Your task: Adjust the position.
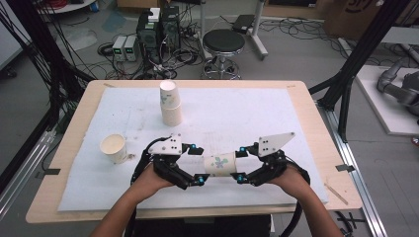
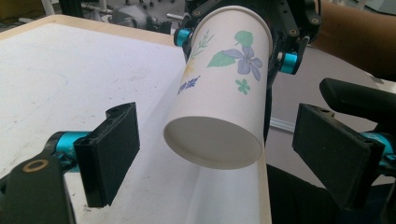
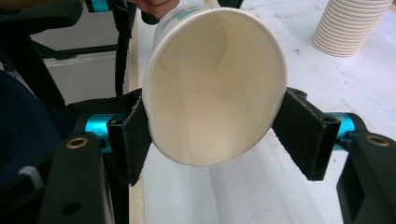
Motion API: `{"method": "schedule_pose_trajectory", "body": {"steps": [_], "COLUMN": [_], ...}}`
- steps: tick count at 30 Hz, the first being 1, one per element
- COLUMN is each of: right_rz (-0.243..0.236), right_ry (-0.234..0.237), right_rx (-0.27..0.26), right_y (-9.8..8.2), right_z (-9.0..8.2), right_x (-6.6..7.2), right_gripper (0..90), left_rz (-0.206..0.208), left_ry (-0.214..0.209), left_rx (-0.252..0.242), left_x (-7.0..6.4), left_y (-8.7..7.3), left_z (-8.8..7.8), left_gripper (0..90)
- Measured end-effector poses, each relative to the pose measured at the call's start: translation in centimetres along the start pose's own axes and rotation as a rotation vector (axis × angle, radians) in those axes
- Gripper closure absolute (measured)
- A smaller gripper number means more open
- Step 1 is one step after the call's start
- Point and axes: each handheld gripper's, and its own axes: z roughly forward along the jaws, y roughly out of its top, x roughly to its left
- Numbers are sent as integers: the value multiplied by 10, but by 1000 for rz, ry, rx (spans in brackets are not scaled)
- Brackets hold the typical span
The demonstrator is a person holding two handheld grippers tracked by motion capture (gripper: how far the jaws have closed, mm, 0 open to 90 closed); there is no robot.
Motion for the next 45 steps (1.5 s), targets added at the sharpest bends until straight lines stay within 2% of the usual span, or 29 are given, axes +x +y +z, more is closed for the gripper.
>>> {"method": "schedule_pose_trajectory", "body": {"steps": [5, 11, 15, 21, 32, 36, 40, 45], "right_rz": [-24, -62, -92, -139, -193, -209, -224, -238], "right_ry": [-8, -15, -19, -24, -22, -19, -26, -19], "right_rx": [33, 111, 163, 235, 375, 402, 452, 476], "right_y": [7, 17, 25, 36, 53, 58, 61, 62], "right_z": [2, 6, 10, 14, 20, 23, 28, 34], "right_x": [0, -1, -1, 0, 2, 2, 3, 2], "right_gripper": [316, 317, 317, 316, 316, 316, 316, 316], "left_rz": [18, 38, 59, 79, 120, 130, 140, 139], "left_ry": [9, 14, 4, -2, -1, -2, -5, -2], "left_rx": [26, 70, 127, 176, 264, 283, 310, 332], "left_x": [0, 2, 1, 2, 1, 1, 1, 1], "left_y": [5, 12, 14, 15, 15, 15, 14, 13], "left_z": [-1, -1, 6, 16, 31, 34, 37, 39], "left_gripper": [150, 151, 152, 153, 157, 161, 174, 192]}}
